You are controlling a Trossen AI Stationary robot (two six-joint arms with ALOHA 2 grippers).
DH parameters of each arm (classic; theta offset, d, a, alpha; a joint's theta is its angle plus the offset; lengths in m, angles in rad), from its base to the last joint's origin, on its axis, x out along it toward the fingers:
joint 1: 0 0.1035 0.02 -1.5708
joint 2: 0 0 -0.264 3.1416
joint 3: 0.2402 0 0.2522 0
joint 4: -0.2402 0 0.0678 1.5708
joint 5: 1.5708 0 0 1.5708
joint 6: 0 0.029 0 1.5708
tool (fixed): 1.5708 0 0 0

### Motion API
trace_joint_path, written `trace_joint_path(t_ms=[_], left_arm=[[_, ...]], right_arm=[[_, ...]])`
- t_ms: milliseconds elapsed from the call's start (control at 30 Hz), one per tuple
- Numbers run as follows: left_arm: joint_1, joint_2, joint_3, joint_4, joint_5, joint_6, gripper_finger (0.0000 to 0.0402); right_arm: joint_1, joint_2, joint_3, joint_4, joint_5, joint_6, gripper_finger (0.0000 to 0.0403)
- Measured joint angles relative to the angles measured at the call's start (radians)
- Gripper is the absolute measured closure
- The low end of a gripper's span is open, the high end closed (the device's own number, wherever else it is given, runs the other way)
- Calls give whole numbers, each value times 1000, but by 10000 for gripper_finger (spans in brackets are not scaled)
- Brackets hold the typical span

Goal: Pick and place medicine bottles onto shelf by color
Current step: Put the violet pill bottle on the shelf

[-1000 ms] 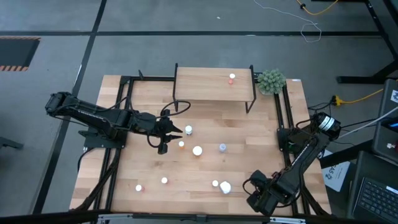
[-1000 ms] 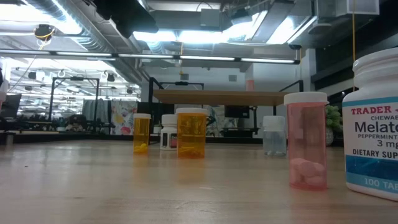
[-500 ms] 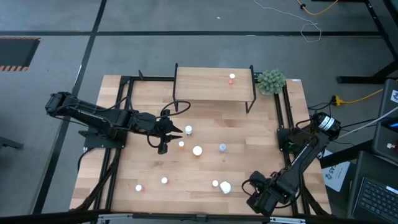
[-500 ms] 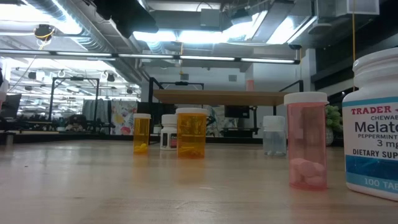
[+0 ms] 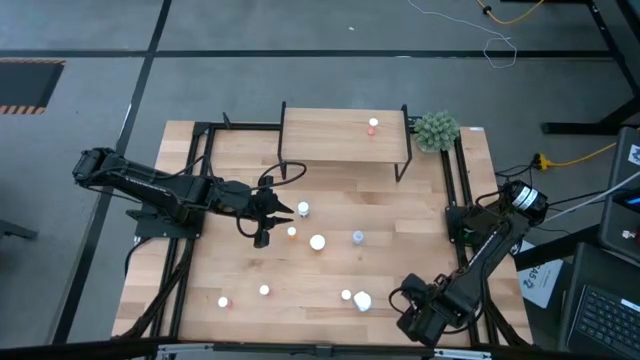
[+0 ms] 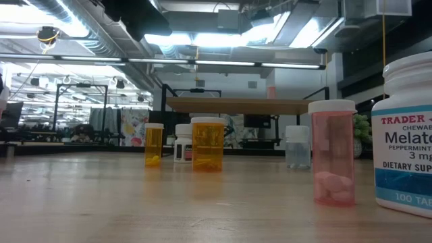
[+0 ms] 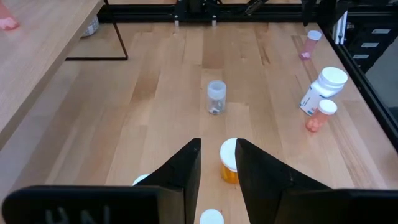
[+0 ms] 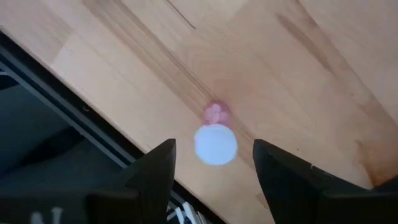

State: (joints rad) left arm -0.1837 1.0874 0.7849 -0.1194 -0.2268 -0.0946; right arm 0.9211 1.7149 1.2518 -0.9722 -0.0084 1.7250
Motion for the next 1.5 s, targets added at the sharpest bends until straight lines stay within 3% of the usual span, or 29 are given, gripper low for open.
trace_joint_path(t_ms=[100, 267, 933, 1167, 1500], left_arm=[[0, 0, 0, 0, 0, 0, 306], [0, 0, 0, 0, 0, -1, 306], [0, 0, 0, 0, 0, -3, 306], [0, 0, 0, 0, 0, -3, 306], [0, 0, 0, 0, 0, -3, 306]], right_arm=[[0, 0, 0, 27, 58, -3, 186], [0, 0, 0, 8, 60, -3, 186], [5, 12, 1, 7, 29, 25, 186], [6, 64, 1, 15, -75, 23, 186], [6, 85, 1, 30, -30, 30, 186]])
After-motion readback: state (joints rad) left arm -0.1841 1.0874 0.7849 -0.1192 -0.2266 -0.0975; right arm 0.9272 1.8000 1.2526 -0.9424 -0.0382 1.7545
